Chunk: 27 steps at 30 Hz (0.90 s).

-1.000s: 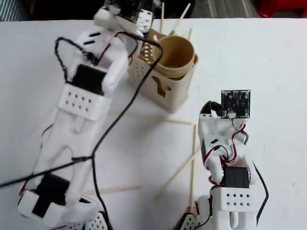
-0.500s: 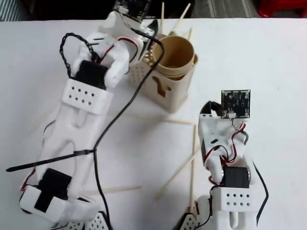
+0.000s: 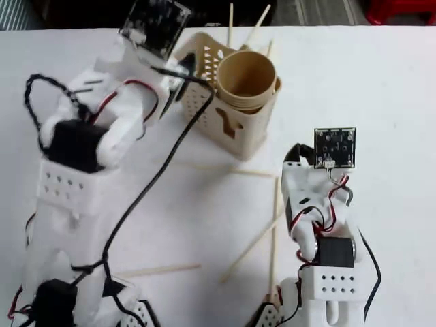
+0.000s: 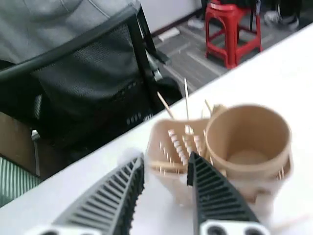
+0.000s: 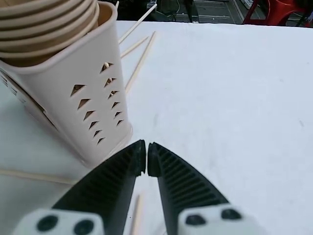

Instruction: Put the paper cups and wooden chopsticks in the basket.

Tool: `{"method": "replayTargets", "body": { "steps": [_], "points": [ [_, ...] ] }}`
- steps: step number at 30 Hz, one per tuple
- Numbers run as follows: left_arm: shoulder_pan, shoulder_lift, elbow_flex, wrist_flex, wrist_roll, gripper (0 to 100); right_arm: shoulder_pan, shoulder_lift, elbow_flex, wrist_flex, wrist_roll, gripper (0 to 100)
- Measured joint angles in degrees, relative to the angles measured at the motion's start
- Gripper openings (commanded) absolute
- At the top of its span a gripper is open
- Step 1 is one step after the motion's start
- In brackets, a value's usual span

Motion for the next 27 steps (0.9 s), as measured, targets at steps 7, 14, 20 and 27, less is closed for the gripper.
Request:
{"method": "replayTargets", "body": {
  "steps": [7, 14, 20, 27],
  "points": [
    [0.0, -1.1, 0.0, 15.0, -13.0, 12, 0.0, 0.0, 0.0, 0.0, 0.0, 2.5],
    [-3.1, -1.4, 7.5, 18.6, -24.0, 11, 0.0, 0.0, 0.0, 0.0, 0.0, 2.5],
    [-15.3, -1.4, 16.5, 14.6, -25.8, 15, 0.0, 0.0, 0.0, 0.0, 0.0, 2.5],
    [-27.4, -1.4, 30.8, -0.4, -27.7, 20, 0.0, 0.0, 0.0, 0.0, 0.0, 2.5]
  ]
}}
